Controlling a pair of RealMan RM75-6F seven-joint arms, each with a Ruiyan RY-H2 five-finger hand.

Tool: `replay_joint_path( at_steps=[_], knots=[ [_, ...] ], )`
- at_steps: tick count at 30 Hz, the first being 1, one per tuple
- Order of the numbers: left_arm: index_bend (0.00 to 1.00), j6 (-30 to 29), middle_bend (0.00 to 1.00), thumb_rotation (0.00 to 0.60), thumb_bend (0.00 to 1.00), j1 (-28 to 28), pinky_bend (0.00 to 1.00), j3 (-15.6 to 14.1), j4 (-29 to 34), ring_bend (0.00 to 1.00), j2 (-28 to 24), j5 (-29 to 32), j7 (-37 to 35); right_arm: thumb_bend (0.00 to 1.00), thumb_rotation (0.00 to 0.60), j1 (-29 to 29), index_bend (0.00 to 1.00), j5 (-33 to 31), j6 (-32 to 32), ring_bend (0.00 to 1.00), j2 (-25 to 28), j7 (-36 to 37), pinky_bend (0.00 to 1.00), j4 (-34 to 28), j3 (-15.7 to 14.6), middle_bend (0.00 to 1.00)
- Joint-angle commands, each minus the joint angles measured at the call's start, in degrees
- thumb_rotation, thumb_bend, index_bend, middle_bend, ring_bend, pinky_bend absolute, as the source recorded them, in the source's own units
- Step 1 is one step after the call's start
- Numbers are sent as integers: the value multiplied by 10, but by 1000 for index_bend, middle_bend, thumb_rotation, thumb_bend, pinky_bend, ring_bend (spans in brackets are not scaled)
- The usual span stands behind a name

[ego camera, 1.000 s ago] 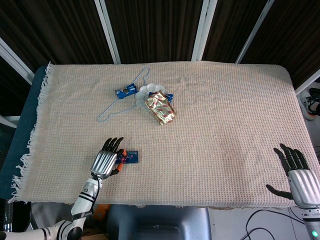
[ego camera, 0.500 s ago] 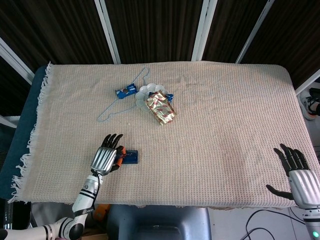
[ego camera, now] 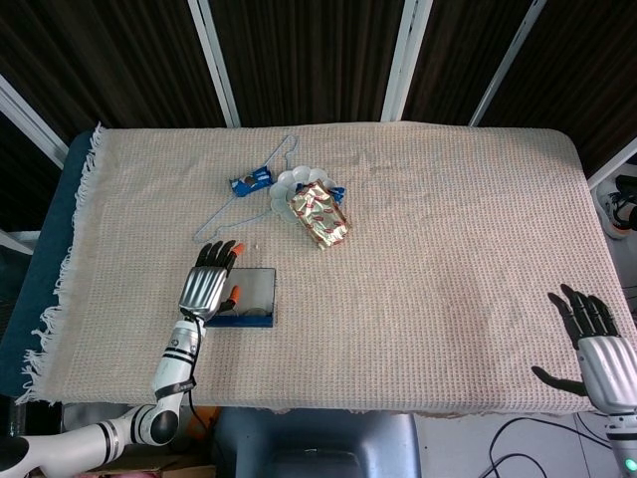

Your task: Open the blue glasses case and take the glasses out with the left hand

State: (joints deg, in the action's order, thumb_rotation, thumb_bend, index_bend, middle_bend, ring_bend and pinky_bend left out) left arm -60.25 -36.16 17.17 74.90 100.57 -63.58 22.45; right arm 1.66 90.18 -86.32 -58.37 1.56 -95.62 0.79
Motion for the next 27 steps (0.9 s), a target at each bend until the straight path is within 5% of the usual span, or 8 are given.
replay_joint_path(
  at_steps=[1, 8, 14, 27],
  knots=[
    [228, -8, 40, 600, 509, 8, 32, -8, 23, 0, -20, -8, -9, 134, 600, 0, 0, -1, 1, 0, 0, 0, 0, 0, 1, 0],
    [349, -22, 40, 600, 631, 31, 21, -41, 75, 0, -63, -35, -19, 134, 600, 1, 0, 1, 1, 0, -2, -4, 0, -1, 0, 0],
    [351, -1, 26, 600, 619, 52, 7, -94, 115, 0, -119, -43, -14, 135, 600, 1, 0, 4, 3, 0, -6, -13, 0, -3, -3, 0],
    [394, -23, 22, 600, 558, 82, 7, -142, 95, 0, -136, -86, -46, 134, 600, 1, 0, 4, 3, 0, -8, -19, 0, -4, -3, 0]
  ],
)
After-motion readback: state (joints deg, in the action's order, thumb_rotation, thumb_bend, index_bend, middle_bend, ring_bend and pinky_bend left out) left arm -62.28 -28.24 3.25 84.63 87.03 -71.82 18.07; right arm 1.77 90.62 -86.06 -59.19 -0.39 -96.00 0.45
